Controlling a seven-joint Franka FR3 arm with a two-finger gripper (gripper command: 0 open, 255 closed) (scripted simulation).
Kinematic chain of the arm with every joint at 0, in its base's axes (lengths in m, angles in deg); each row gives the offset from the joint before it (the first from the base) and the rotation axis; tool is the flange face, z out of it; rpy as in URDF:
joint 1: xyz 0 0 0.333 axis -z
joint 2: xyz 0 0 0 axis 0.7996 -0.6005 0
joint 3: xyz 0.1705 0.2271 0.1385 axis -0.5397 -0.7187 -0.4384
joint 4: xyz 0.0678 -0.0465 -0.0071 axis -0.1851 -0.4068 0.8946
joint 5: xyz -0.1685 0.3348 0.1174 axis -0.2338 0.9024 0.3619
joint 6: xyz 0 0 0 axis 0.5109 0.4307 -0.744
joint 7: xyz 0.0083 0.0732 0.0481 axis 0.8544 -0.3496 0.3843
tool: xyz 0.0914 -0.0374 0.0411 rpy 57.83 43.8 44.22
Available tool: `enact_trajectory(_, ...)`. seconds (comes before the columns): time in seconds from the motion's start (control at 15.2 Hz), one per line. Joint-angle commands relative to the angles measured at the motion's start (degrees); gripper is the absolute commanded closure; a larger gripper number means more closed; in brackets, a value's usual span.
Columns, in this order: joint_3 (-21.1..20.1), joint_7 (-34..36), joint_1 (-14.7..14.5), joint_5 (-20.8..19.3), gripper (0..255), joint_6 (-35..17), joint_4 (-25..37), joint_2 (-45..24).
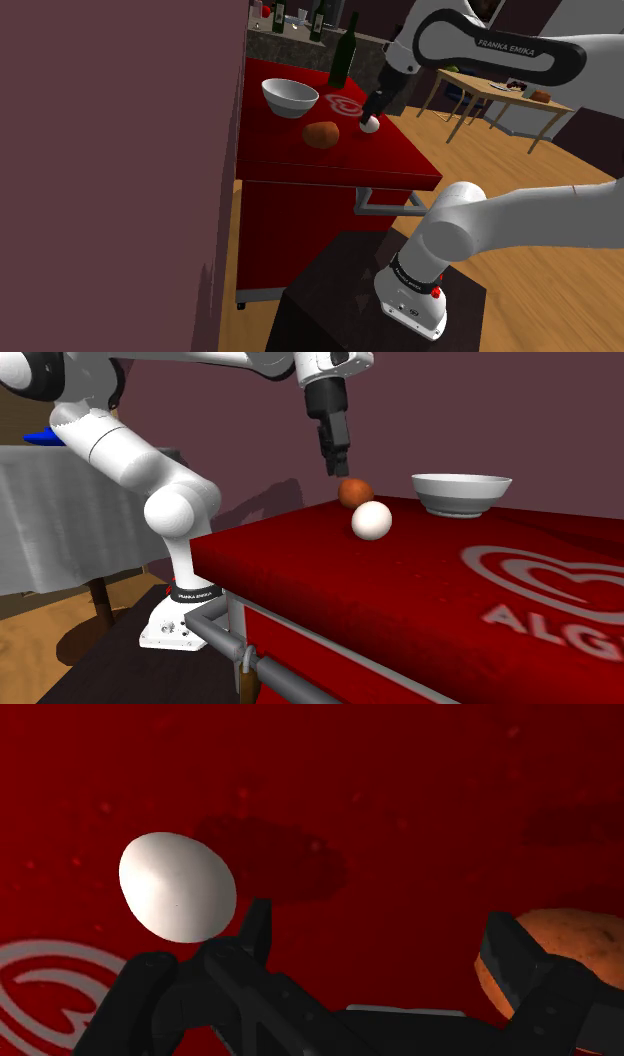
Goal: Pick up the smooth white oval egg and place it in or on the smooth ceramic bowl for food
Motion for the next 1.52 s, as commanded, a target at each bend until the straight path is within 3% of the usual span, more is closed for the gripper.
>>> enact_trajectory(0.0, 3.1, -5.3, 0.0, -2.6, 0, -3.6, -1.5, 0.3)
enact_trajectory(0.46, 16.1, -23.6, -1.7, -9.7, 0, -15.4, -1.7, -2.6)
enact_trajectory(0.99, 18.7, -23.4, -2.2, -10.9, 0, -22.2, -4.9, -6.0)
enact_trajectory(1.45, 18.7, -23.4, -2.2, -10.9, 0, -22.2, -4.9, -6.0)
